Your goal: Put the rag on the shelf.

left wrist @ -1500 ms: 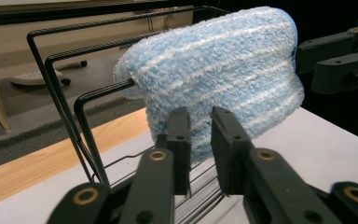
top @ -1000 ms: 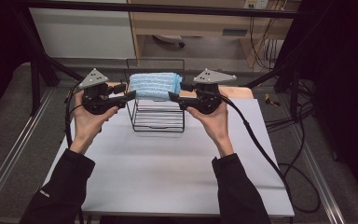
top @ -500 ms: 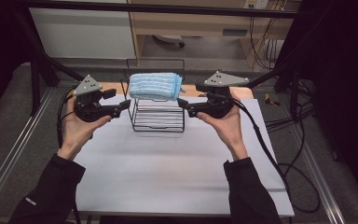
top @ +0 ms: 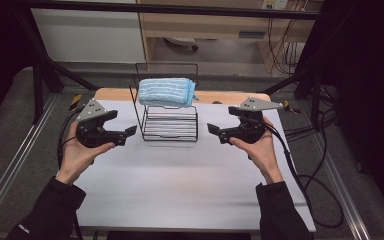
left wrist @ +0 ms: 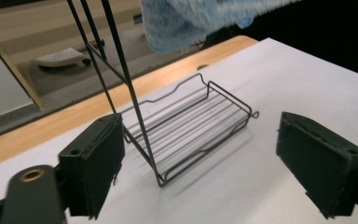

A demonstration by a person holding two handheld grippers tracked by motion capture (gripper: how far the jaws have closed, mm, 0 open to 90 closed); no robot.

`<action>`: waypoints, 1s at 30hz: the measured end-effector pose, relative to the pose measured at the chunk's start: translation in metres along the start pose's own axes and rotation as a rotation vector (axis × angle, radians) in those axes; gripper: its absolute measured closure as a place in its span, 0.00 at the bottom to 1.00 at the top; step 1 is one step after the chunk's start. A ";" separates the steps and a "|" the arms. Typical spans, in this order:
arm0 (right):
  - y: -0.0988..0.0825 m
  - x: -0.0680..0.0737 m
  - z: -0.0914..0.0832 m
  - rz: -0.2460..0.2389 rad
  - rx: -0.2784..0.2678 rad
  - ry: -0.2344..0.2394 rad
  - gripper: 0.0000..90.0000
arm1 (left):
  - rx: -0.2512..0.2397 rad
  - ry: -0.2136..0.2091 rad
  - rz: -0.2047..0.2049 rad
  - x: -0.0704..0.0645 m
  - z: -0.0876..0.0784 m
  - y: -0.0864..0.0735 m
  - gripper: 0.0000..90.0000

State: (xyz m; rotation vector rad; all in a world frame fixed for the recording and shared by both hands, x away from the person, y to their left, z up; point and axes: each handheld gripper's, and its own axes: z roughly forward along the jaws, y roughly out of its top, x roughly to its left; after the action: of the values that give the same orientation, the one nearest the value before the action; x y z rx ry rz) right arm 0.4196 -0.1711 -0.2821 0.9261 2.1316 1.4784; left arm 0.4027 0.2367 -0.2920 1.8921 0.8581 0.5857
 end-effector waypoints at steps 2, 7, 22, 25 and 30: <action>-0.008 -0.002 -0.002 0.006 0.011 -0.006 0.03 | 0.008 -0.007 -0.001 -0.002 0.002 -0.009 0.14; -0.031 -0.006 -0.009 0.031 0.025 -0.004 0.01 | 0.029 -0.023 -0.019 -0.003 0.006 -0.032 0.10; -0.101 -0.019 -0.023 0.088 0.098 0.026 0.01 | 0.071 -0.053 -0.070 -0.004 0.015 -0.099 0.09; -0.115 -0.021 -0.024 0.102 0.112 0.018 0.01 | 0.080 -0.056 -0.069 -0.005 0.016 -0.109 0.09; -0.137 -0.026 -0.028 0.119 0.138 0.007 0.01 | 0.108 -0.058 -0.062 -0.005 0.018 -0.125 0.09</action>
State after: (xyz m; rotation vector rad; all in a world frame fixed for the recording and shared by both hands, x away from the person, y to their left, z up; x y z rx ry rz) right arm 0.3794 -0.2394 -0.4000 1.1154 2.2413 1.4043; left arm 0.3722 0.2611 -0.4126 1.9623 0.9228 0.4522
